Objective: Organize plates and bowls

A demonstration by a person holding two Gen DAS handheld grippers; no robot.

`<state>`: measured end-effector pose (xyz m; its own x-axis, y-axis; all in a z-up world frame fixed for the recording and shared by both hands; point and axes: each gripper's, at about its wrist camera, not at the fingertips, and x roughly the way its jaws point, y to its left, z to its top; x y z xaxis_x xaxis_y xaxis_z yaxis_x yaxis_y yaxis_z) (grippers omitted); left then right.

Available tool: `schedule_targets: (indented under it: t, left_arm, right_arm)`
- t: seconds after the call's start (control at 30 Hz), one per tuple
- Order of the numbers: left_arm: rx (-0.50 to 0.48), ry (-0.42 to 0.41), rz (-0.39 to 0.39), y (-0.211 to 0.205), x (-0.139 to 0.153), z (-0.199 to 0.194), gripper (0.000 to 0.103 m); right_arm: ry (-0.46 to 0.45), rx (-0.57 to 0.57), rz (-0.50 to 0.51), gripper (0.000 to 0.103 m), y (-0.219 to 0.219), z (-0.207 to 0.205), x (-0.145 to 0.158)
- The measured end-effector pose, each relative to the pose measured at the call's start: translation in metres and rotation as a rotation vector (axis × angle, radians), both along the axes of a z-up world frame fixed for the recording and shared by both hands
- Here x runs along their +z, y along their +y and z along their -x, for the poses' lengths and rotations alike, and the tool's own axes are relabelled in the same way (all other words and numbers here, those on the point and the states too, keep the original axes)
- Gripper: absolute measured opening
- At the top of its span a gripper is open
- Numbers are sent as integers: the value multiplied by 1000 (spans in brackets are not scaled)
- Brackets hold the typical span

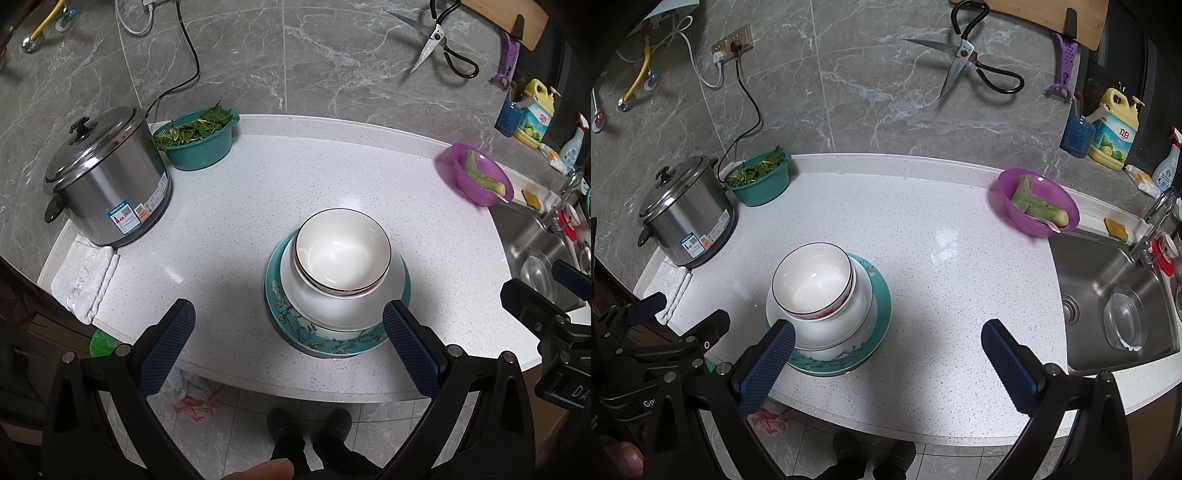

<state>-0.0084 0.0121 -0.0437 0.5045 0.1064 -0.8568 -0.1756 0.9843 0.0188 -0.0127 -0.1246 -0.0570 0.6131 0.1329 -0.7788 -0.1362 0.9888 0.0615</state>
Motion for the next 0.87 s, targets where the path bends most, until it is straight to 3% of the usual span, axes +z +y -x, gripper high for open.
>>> schedule_targets:
  t: [0.87]
  left_arm:
    - [9, -21, 5, 6, -1, -3, 103]
  right_arm:
    - [4, 7, 1, 103, -1, -4, -1]
